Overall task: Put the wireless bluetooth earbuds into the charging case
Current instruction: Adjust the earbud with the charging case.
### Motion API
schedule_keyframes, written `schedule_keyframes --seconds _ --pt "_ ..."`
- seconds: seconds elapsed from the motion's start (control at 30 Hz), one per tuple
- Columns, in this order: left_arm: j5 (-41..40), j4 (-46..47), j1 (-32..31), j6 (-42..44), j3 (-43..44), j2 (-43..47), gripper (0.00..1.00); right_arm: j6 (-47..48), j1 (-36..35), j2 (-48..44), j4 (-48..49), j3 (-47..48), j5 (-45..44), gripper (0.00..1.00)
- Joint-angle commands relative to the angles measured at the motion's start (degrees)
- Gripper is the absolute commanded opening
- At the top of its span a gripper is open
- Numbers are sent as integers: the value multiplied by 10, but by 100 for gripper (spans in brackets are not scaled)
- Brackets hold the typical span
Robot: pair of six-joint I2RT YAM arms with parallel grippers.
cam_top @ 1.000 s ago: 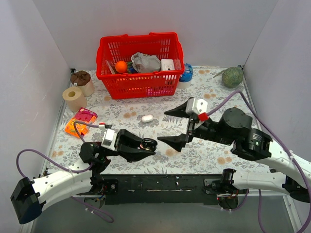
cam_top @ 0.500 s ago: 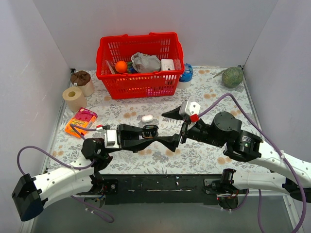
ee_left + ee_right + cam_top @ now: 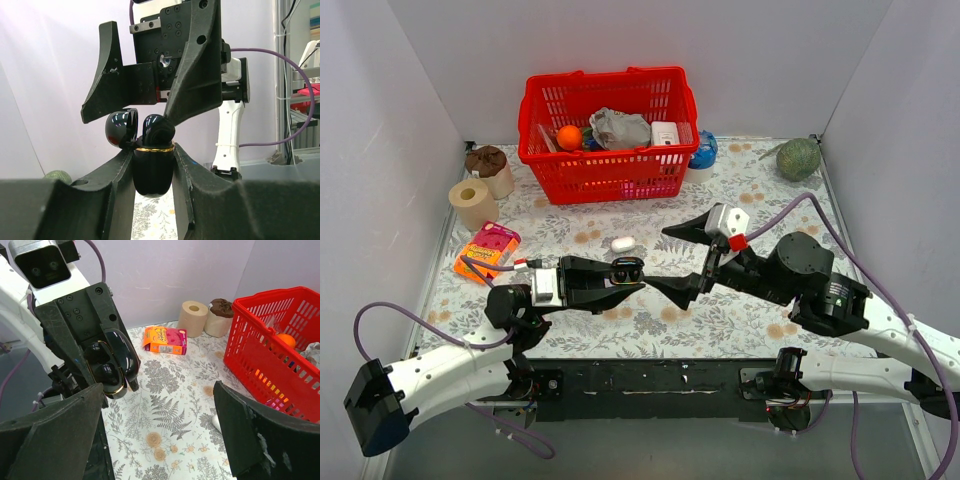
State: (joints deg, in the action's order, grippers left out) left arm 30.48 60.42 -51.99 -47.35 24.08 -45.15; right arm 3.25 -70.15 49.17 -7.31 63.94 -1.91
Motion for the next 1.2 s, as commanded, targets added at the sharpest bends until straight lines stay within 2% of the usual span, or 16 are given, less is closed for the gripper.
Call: schedule_keyframes --seconds 0.0,0.7,1.17 --pt "-4 5 -2 -1 19 8 0 6 -2 -11 19 4 -26 98" --pt "5 32 -2 -37 20 -8 0 10 -2 18 32 15 -20 98" --pt "-25 -3 -2 -34 16 -1 0 1 -2 12 32 37 14 98"
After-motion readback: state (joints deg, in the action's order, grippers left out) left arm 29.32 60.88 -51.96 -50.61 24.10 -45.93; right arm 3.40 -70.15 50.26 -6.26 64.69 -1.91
